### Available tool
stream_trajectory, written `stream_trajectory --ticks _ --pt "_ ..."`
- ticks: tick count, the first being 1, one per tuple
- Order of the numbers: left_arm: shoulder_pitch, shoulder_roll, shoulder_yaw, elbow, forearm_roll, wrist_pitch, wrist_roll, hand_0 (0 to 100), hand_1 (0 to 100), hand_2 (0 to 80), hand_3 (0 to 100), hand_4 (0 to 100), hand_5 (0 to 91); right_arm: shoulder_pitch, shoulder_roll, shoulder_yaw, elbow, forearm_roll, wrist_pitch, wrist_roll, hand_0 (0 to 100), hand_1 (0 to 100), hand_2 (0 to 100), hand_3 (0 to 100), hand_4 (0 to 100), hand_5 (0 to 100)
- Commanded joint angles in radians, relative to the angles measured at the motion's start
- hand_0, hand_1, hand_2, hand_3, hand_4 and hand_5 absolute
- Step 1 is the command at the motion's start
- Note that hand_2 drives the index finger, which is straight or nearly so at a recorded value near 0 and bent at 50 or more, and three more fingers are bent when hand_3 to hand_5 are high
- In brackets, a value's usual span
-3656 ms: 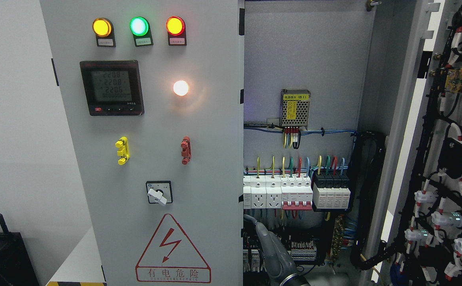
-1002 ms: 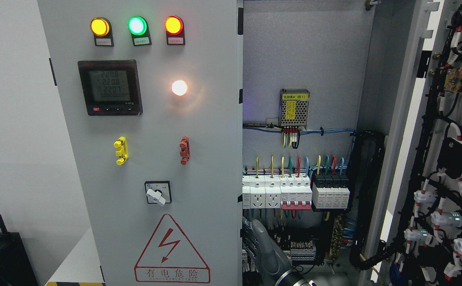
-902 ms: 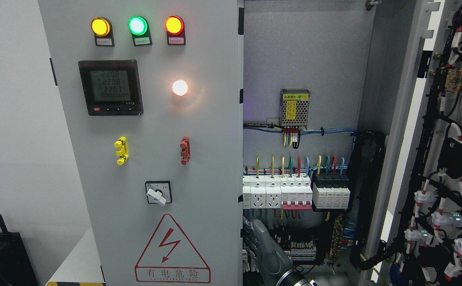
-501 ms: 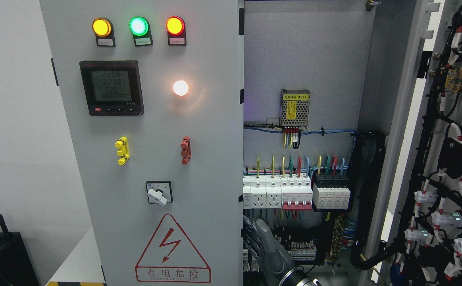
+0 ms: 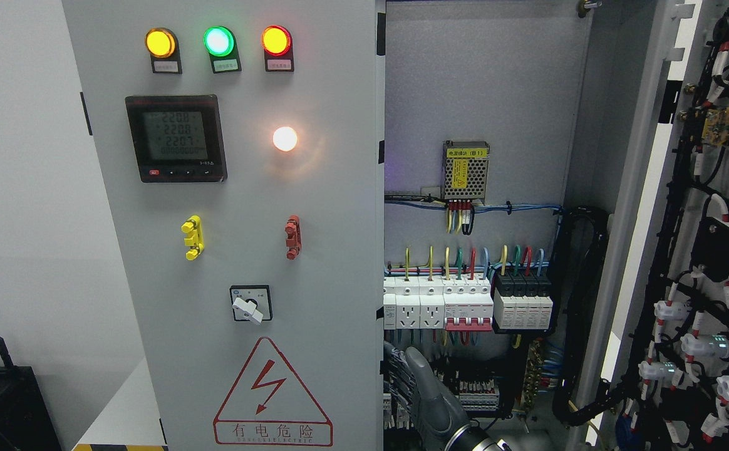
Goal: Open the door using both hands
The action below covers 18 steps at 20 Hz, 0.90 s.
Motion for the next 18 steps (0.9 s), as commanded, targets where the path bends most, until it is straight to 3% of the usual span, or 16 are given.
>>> stream_trajectory --ticks 1,18 --pt "-0.031 0.0 -0.001 0.0 0.0 0.0 0.0 0 0 0.0 0 4 0.0 -0.001 -0.008 0.0 0.001 -0.001 0.003 0.008 0 0 0 0 0 0" --pt "-0.031 0.0 -0.001 0.0 0.0 0.0 0.0 0 0 0.0 0 4 0.0 -0.031 -0.008 -0.017 0.021 -0.004 0.026 0.022 0 0 0 0 0 0"
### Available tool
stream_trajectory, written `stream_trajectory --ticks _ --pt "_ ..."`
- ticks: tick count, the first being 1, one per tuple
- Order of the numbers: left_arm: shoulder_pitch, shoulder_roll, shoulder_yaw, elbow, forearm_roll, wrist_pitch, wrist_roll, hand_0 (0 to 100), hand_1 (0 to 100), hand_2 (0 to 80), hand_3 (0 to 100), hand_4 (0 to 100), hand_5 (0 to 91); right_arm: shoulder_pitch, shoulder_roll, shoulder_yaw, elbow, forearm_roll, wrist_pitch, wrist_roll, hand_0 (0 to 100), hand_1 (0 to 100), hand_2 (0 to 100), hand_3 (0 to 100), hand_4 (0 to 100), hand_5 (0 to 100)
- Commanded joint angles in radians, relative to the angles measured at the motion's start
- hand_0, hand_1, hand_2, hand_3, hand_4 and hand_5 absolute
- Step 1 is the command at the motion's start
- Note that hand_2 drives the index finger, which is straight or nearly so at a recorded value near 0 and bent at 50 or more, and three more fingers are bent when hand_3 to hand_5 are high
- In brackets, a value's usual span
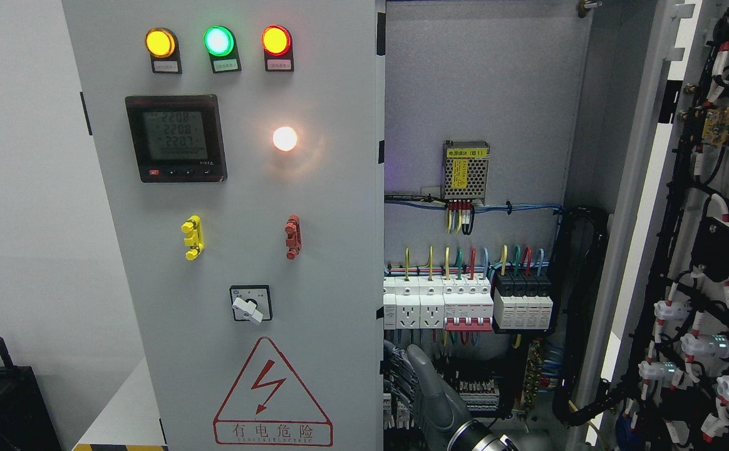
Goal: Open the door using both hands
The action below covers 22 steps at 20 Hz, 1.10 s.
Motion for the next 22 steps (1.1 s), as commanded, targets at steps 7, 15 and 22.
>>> stream_trajectory --ticks 7,15,22 --pt "-0.031 0.0 0.0 0.0 0.0 0.0 0.0 0 0 0.0 0 4 0.0 -0.022 -0.001 -0.007 0.027 0.0 0.001 0.051 0 0 0 0 0 0" --pt "-0.031 0.0 0.001 0.0 0.0 0.0 0.0 0 0 0.0 0 4 0.0 -0.034 0.0 -0.013 0.041 -0.019 0.017 0.069 0 0 0 0 0 0" --pt "-0.031 0.0 0.0 0.0 0.0 0.0 0.0 0 0 0.0 0 4 0.0 -0.036 0.0 -0.026 0.047 -0.02 0.017 0.07 0 0 0 0 0 0"
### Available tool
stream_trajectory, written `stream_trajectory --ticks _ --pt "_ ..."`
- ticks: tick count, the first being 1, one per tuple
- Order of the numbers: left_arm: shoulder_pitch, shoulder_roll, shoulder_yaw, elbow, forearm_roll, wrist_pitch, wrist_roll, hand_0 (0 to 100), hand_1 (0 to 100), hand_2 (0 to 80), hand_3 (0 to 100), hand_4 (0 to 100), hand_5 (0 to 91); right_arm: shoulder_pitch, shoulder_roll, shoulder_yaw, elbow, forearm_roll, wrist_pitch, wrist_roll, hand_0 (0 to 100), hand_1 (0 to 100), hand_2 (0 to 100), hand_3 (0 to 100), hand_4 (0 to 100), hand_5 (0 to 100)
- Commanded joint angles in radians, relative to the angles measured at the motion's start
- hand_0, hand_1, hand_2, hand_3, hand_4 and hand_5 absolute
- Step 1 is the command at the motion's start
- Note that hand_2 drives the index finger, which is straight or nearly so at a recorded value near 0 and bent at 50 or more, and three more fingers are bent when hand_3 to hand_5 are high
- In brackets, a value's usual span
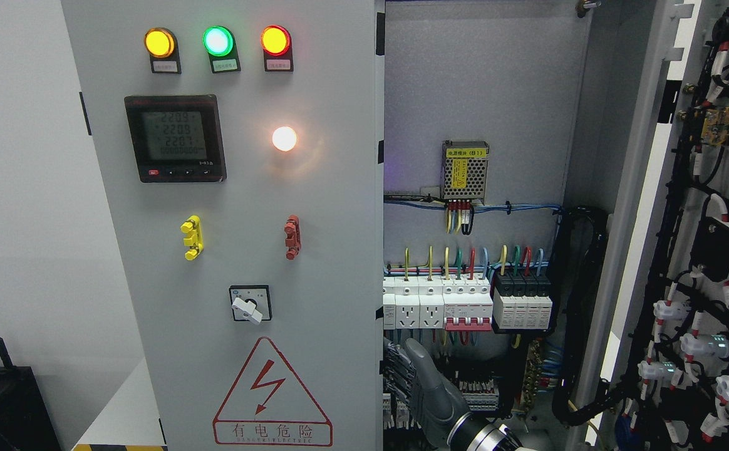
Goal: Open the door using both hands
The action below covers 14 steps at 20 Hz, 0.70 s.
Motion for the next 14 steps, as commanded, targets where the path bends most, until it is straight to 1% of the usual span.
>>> stream_trajectory --ticks 1,3,5,6,8,14 --pt "-0.031 0.0 -0.001 0.0 0.0 0.0 0.0 0 0 0.0 0 4 0.0 -0.003 0.0 -0.013 0.014 -0.005 0.001 -0.001 0 0 0 0 0 0" --pt "-0.031 0.0 0.001 0.0 0.0 0.0 0.0 0 0 0.0 0 4 0.0 -0.003 0.0 -0.013 0.014 -0.005 0.003 0.004 0 0 0 0 0 0" --pt "-0.031 0.0 -0.001 0.0 0.0 0.0 0.0 0 0 0.0 0 4 0.0 -0.001 0.0 -0.014 0.013 -0.036 0.013 0.048 0 0 0 0 0 0" --pt "-0.031 0.0 0.001 0.0 0.0 0.0 0.0 0 0 0.0 0 4 0.0 -0.001 0.0 -0.017 0.013 -0.047 0.016 0.054 0 0 0 0 0 0" --pt "-0.031 0.0 -0.001 0.0 0.0 0.0 0.0 0 0 0.0 0 4 0.0 -0.001 0.0 -0.027 0.013 -0.047 0.016 0.055 0 0 0 0 0 0" --pt "-0.031 0.0 0.001 0.0 0.0 0.0 0.0 0 0 0.0 0 4 0.0 -0.003 -0.001 -0.03 0.014 -0.048 0.019 0.061 0 0 0 0 0 0"
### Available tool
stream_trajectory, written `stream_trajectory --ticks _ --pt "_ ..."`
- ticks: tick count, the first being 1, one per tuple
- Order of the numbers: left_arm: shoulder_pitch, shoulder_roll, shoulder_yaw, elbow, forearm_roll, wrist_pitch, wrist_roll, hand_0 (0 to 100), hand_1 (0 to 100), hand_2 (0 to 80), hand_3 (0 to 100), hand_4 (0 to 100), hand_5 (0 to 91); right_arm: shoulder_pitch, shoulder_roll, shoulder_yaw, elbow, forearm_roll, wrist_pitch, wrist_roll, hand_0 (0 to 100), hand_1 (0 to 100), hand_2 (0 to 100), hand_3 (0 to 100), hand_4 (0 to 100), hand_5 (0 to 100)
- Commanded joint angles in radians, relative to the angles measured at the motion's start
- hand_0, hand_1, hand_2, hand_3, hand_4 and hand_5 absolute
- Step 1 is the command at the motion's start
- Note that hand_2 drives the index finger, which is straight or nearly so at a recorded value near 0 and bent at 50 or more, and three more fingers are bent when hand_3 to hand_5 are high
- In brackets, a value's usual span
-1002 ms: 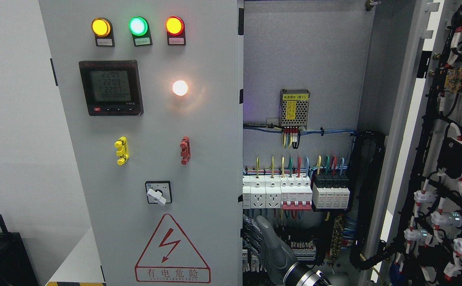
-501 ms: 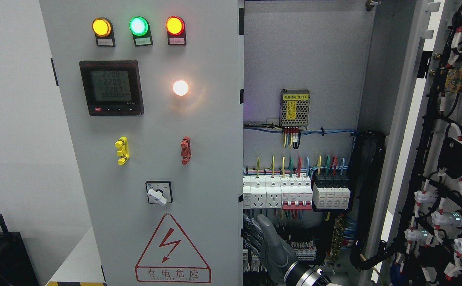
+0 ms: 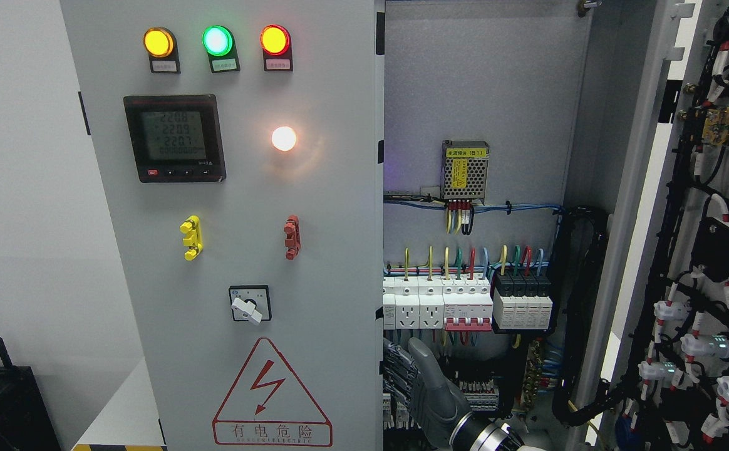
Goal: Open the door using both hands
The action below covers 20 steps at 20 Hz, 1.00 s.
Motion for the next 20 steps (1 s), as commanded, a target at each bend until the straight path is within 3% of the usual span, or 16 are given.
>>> stream_trajectory --ticks 1,4,20 --pt "-0.031 0.0 -0.001 0.0 0.0 0.0 0.0 0 0 0.0 0 4 0.0 -0.001 -0.001 -0.012 0.004 -0.008 0.002 0.003 0 0 0 0 0 0" --pt "-0.031 0.0 -0.001 0.0 0.0 0.0 0.0 0 0 0.0 0 4 0.0 -0.001 -0.001 -0.012 0.004 -0.008 0.002 0.027 0 0 0 0 0 0" --pt "-0.031 0.0 -0.001 0.0 0.0 0.0 0.0 0 0 0.0 0 4 0.0 0.004 -0.001 -0.017 -0.01 -0.013 0.023 0.054 0 0 0 0 0 0"
